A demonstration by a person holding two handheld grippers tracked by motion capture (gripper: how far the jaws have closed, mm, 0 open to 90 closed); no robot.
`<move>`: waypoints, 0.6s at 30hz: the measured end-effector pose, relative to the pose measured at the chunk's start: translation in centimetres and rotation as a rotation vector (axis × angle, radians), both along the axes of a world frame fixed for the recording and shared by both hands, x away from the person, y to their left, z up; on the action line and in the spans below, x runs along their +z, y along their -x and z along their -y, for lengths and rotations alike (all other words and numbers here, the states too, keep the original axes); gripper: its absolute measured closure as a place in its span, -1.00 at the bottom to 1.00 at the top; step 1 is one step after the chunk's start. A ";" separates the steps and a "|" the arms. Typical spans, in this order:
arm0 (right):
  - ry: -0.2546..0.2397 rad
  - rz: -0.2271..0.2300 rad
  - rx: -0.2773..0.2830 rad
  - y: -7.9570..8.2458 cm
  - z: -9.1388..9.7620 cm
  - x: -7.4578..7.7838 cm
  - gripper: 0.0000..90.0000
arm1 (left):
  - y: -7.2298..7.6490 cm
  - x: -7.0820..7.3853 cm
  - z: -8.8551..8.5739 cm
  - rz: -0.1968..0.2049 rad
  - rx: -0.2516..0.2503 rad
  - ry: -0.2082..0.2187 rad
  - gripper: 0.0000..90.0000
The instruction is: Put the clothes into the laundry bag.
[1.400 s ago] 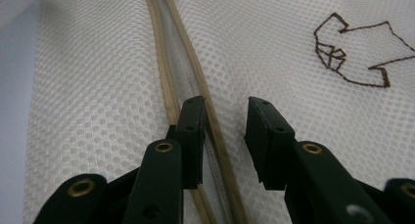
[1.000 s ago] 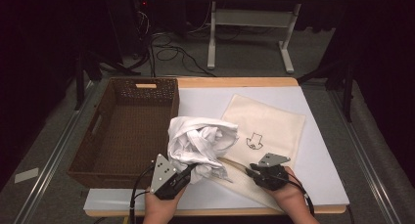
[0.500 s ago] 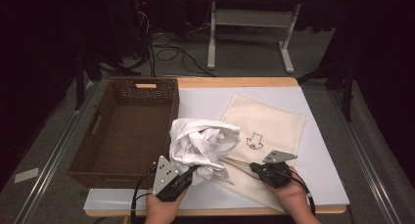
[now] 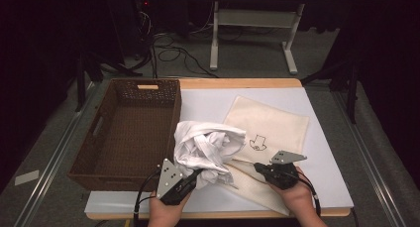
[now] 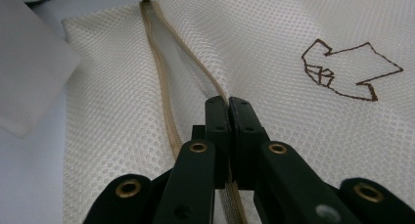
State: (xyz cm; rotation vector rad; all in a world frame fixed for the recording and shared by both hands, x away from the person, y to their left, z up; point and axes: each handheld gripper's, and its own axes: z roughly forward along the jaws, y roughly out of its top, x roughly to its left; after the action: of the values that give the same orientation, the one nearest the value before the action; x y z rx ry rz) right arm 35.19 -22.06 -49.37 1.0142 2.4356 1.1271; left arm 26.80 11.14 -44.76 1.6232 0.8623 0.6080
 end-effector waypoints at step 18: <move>-0.130 0.060 0.004 0.5 0.4 2.5 0.99 | 0.5 0.5 1.1 0.024 -0.021 0.001 0.67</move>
State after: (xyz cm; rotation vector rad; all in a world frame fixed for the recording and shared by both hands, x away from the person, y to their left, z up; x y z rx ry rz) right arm 34.73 -22.48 -46.86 0.9977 2.3442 1.3130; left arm 26.33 10.03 -44.29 1.6185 0.8267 0.6112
